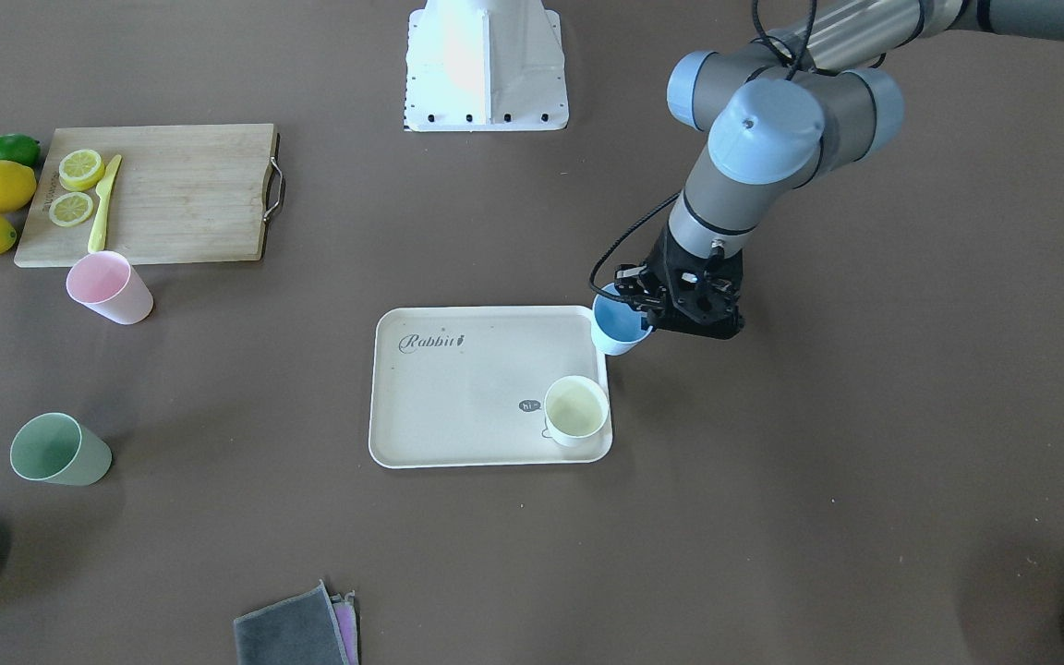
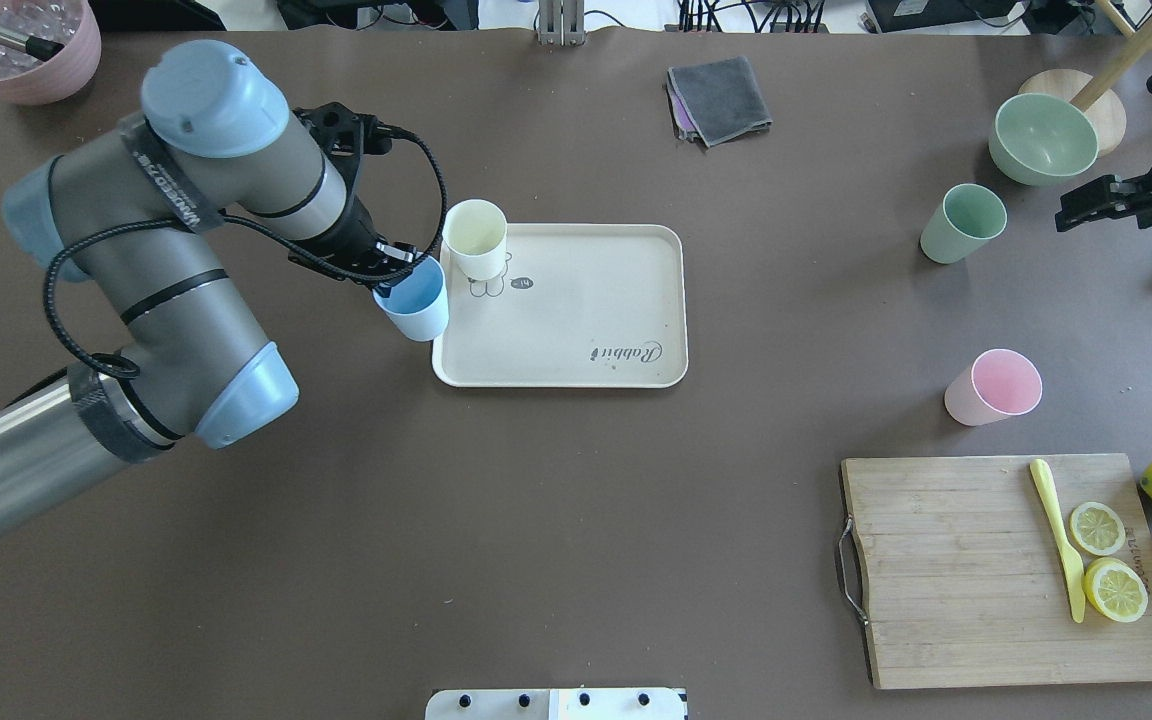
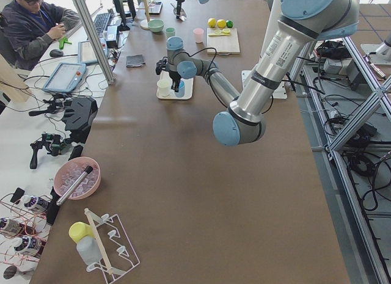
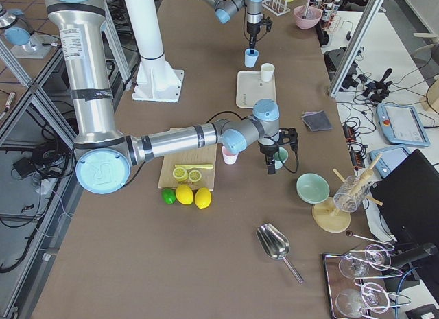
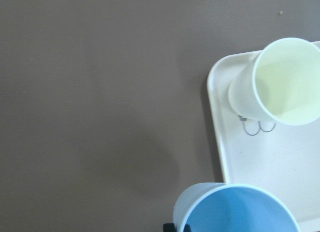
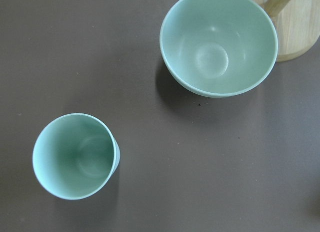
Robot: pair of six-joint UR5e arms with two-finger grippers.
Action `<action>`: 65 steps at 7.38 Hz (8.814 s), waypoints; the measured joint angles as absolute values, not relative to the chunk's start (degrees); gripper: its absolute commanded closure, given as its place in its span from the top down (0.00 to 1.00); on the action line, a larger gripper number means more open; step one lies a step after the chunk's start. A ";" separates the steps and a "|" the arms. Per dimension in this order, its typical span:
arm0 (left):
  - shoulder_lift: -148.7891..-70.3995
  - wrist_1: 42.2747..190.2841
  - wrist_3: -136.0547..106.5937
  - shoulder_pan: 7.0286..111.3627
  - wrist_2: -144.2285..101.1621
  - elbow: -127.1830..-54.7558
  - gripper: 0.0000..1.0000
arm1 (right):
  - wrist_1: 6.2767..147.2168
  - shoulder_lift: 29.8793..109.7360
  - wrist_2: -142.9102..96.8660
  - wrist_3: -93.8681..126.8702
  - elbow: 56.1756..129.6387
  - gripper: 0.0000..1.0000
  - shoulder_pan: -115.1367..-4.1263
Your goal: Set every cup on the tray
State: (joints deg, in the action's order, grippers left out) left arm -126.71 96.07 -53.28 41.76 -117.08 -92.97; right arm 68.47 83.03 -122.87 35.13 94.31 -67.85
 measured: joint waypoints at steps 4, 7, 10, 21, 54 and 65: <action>-130.48 99.41 -57.32 36.91 -112.93 -87.81 0.97 | 68.47 82.96 -122.78 35.06 93.98 1.00 -67.80; -129.38 101.17 -56.44 37.95 -110.14 -89.41 0.98 | 68.60 81.15 -122.70 35.10 92.51 1.00 -67.76; -120.73 100.23 -42.39 51.19 -121.41 -94.72 0.98 | 68.54 74.46 -122.53 37.35 86.00 0.94 -66.17; -115.93 100.74 -35.70 54.50 -123.14 -95.56 0.98 | 64.47 66.97 -119.39 52.85 84.23 0.00 -59.01; -115.91 100.90 -35.76 54.19 -123.13 -95.36 0.98 | 75.90 81.47 -112.22 56.00 108.12 0.00 -46.64; -115.33 101.25 -35.98 54.14 -123.22 -95.25 0.98 | 85.44 52.23 -101.01 77.61 94.25 1.00 -33.95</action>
